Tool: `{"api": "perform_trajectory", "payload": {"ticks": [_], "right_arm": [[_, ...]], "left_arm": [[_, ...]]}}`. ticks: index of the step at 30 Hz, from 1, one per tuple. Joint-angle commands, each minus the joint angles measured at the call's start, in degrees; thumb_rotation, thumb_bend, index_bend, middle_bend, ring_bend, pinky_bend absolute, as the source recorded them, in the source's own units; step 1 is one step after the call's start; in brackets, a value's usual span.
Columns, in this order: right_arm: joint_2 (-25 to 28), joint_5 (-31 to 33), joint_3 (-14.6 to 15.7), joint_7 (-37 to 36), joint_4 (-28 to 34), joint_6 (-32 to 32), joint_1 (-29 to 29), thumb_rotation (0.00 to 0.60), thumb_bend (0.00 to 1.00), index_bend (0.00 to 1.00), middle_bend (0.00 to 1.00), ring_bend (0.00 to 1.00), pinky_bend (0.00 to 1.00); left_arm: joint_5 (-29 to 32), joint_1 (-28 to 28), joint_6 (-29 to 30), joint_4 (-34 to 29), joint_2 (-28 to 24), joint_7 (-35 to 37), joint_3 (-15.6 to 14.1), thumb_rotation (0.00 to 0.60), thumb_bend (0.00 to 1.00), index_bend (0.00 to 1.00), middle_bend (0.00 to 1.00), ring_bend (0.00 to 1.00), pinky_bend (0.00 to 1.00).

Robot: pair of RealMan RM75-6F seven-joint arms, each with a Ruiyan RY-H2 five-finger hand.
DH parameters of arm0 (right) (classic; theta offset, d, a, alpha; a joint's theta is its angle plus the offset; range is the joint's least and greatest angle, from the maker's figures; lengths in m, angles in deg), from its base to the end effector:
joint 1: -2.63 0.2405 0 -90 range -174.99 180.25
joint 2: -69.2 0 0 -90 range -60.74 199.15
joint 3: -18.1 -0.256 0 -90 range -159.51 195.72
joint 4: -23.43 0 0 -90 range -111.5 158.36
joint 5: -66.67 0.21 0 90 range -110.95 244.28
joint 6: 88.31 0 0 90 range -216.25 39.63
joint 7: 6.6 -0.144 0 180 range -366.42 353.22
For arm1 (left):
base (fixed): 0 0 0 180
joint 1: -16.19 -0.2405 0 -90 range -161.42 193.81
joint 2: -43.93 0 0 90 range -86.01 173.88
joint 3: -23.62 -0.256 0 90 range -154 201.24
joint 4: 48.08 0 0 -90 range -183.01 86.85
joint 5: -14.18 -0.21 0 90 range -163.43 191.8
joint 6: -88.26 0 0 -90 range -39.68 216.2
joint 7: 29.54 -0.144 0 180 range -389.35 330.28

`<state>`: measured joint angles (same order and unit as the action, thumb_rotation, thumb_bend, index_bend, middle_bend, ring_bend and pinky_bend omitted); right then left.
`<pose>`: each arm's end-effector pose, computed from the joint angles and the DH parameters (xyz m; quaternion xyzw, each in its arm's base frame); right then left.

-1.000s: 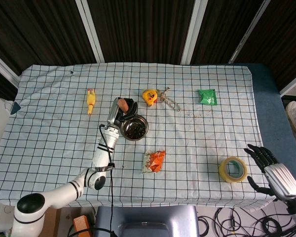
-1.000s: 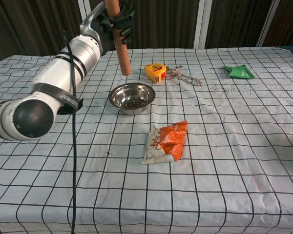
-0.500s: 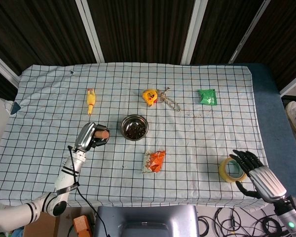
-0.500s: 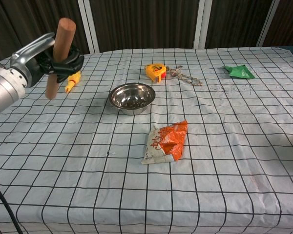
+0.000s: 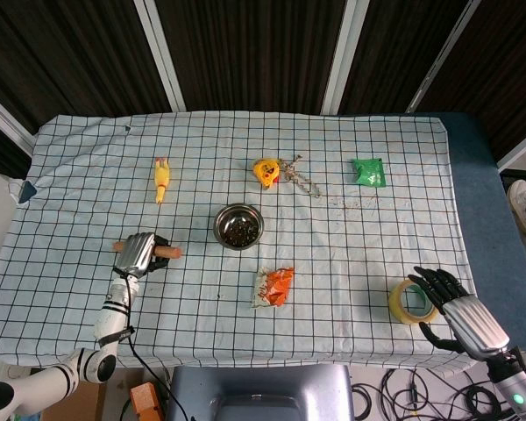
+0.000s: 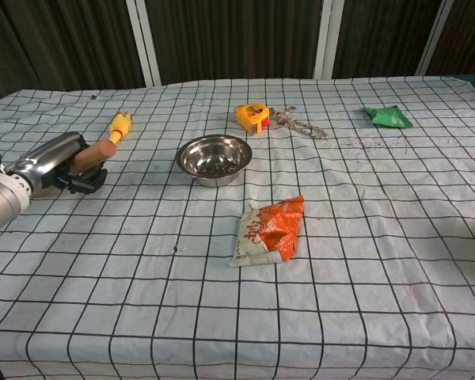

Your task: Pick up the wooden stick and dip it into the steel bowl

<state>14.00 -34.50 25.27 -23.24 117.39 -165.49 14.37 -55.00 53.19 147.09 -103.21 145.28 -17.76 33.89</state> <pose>-0.2912 -0.1696 0.1523 0.7036 -0.4438 0.3772 0.4071 -0.2364 0.3666 -0.0299 -0.6022 -0.4920 -0.4408 0.4483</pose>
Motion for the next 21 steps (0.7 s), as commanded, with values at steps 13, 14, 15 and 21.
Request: {"api": "perform_trajectory", "payload": {"ticks": [13,14,15,21], "right_arm": [[0.1,0.0,0.2,0.3,0.2,-0.2,-0.1,0.6,0.38,0.0,0.0,0.0,0.0],[0.1,0.0,0.2,0.3,0.2,-0.2,-0.1,0.6,0.38,0.0,0.0,0.0,0.0],[0.1,-0.1,0.2,0.2,0.2,-0.3,-0.1,0.6,0.38,0.0,0.0,0.0,0.0],[0.2,0.0,0.2,-0.1,0.1,-0.7,-0.2,0.6,0.38,0.0,0.0,0.0,0.0]], "left_arm": [[-1.8,0.7,-4.3,-1.9,-1.6,-6.2,-1.4,0.6,0.32,0.0,0.0,0.0,0.0],[-2.3,0.8,-4.1,-2.0,-1.6,-6.0,-1.4,0.6,0.31,0.0,0.0,0.0,0.0],[-2.7,0.8,-3.9,-2.0,-1.7,-5.8,-1.4,0.6,0.31,0.0,0.0,0.0,0.0],[-3.8,0.9,-5.7,-3.5,-3.4,-5.1,-2.2,0.6,0.31,0.0,0.0,0.0,0.0]]}}
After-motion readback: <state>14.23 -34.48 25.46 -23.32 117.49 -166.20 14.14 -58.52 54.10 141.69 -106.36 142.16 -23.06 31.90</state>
